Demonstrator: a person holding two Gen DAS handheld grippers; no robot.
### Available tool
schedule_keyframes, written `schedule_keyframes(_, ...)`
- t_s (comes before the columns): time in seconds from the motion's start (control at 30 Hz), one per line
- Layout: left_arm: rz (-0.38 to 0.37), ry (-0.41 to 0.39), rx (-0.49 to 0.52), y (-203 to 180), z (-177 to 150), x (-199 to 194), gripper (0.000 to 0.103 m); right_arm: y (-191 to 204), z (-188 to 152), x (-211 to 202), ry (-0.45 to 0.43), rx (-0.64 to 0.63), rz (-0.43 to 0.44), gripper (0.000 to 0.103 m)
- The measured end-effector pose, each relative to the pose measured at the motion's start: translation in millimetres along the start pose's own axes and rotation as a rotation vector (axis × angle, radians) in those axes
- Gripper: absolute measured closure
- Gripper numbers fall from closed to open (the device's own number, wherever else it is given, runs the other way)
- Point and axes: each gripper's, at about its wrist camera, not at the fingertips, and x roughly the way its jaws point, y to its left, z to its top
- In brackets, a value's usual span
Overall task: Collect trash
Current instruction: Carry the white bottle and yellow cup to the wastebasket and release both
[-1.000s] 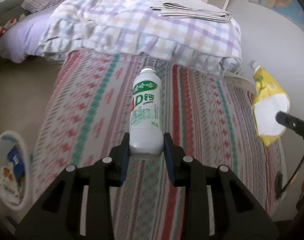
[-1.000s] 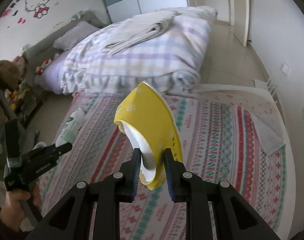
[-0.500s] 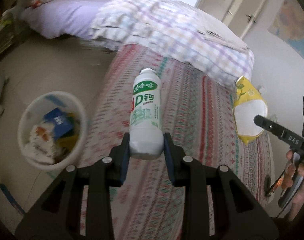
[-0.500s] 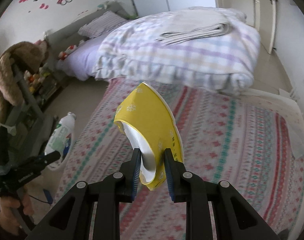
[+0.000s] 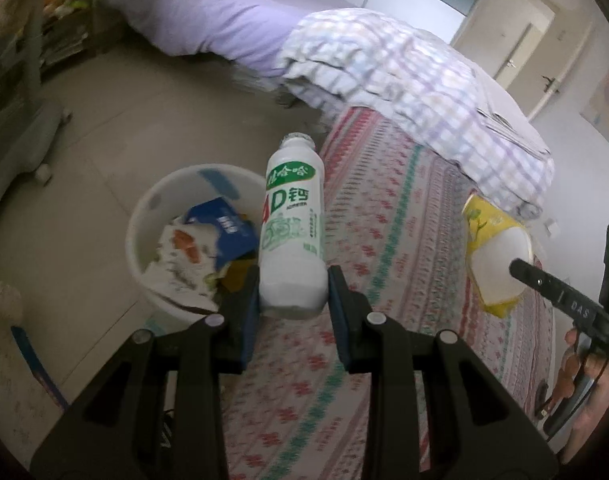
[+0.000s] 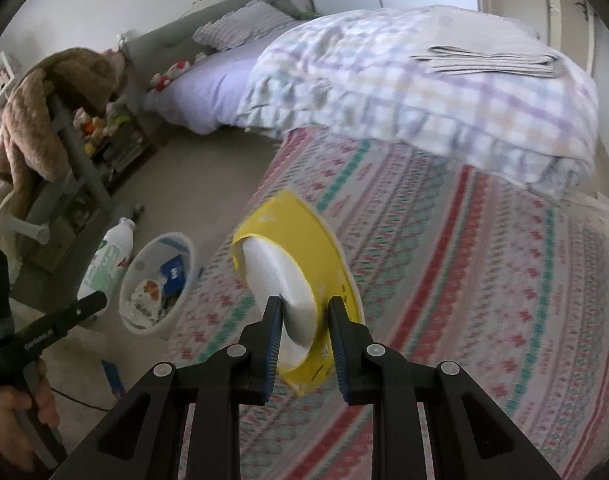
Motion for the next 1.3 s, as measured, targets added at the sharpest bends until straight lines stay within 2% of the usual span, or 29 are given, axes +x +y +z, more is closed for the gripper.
schedule_keyframes(0.27, 0.091, 0.004, -0.033, 38, 3, 12, 0.069, 46, -2, 27, 0.031, -0.064, 0.032, 0.079)
schedule_keyframes(0.37, 0.107, 0.000, -0.029, 47, 6, 17, 0.069, 58, -2, 35, 0.036, -0.080, 0.046, 0.079)
schedule_keyframes(0.43, 0.092, -0.017, -0.020, 53, 8, 21, 0.069, 66, -2, 40, 0.040, -0.090, 0.054, 0.079)
schedule_keyframes(0.47, 0.087, -0.025, -0.017, 55, 8, 23, 0.063, 69, -2, 43, 0.042, -0.094, 0.058, 0.079)
schedule_keyframes(0.5, 0.097, -0.025, -0.014, 57, 8, 26, 0.047, 74, -2, 46, 0.042, -0.098, 0.063, 0.079)
schedule_keyframes(0.57, 0.144, -0.027, -0.018, 60, 8, 28, 0.030, 81, -2, 52, 0.044, -0.103, 0.072, 0.079)
schedule_keyframes(0.67, 0.168, -0.018, -0.009, 62, 6, 26, 0.029, 94, -3, 62, 0.051, -0.115, 0.083, 0.079)
schedule_keyframes(0.9, 0.257, -0.018, -0.036, 80, 2, 11, 0.012, 121, -3, 86, 0.072, -0.149, 0.105, 0.079)
schedule_keyframes(1.1, 0.320, -0.023, -0.050, 92, -2, -2, 0.007, 141, 2, 108, 0.088, -0.135, 0.144, 0.079)
schedule_keyframes(1.3, 0.342, -0.027, -0.028, 95, -4, -6, 0.002, 153, 10, 124, 0.051, -0.104, 0.178, 0.079)
